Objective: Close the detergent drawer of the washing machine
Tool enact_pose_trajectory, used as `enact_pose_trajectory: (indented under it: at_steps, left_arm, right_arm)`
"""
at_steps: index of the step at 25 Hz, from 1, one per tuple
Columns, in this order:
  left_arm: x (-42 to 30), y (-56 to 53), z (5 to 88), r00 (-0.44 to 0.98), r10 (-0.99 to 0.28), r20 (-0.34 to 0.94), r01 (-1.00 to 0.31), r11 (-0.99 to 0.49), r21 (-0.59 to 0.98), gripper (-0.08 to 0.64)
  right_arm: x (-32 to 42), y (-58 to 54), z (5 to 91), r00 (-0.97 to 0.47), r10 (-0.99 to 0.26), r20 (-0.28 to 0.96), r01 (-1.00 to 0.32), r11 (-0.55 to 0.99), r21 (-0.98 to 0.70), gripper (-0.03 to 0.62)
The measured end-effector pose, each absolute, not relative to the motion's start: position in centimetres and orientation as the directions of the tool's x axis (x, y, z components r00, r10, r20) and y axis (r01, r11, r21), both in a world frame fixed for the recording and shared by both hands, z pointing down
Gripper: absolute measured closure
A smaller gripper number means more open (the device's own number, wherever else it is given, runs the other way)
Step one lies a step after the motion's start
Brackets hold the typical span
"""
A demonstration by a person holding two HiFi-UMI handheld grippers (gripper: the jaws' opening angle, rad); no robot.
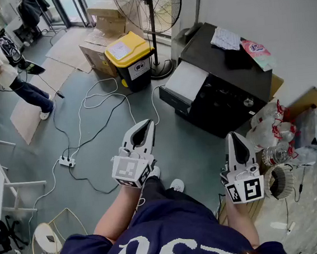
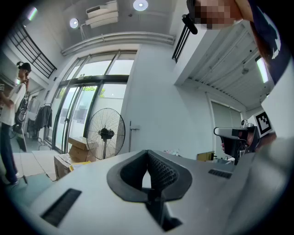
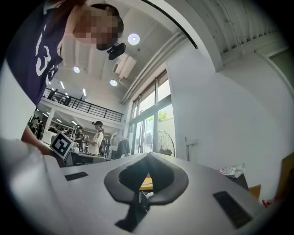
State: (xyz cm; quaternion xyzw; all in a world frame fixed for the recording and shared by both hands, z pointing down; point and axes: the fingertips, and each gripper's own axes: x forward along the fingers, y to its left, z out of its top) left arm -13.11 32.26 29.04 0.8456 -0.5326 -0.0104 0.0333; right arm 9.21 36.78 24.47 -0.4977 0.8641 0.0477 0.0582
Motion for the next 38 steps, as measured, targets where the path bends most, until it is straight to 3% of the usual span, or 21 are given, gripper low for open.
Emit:
enact_pose_trajectory:
  at_steps: [21,38]
  left_arm:
    - [-12.7,26.7,28.8,0.403,-0.915,0.036,-0.915,-0.401,0.047,0.54]
    - [-12.3,8.1,28.9,0.479,-0.878,0.007,-0.877,-0.478,0.052,0.54]
  right_arm:
    - [9.2,31.1,24.4,-0.543,-0.817,-0.194,-0.825,0.562,-0.057,0.578]
    - [6.4,14.9,24.6,-0.536,-0.83,-0.154,-0.835,0.548,-0.048,0.578]
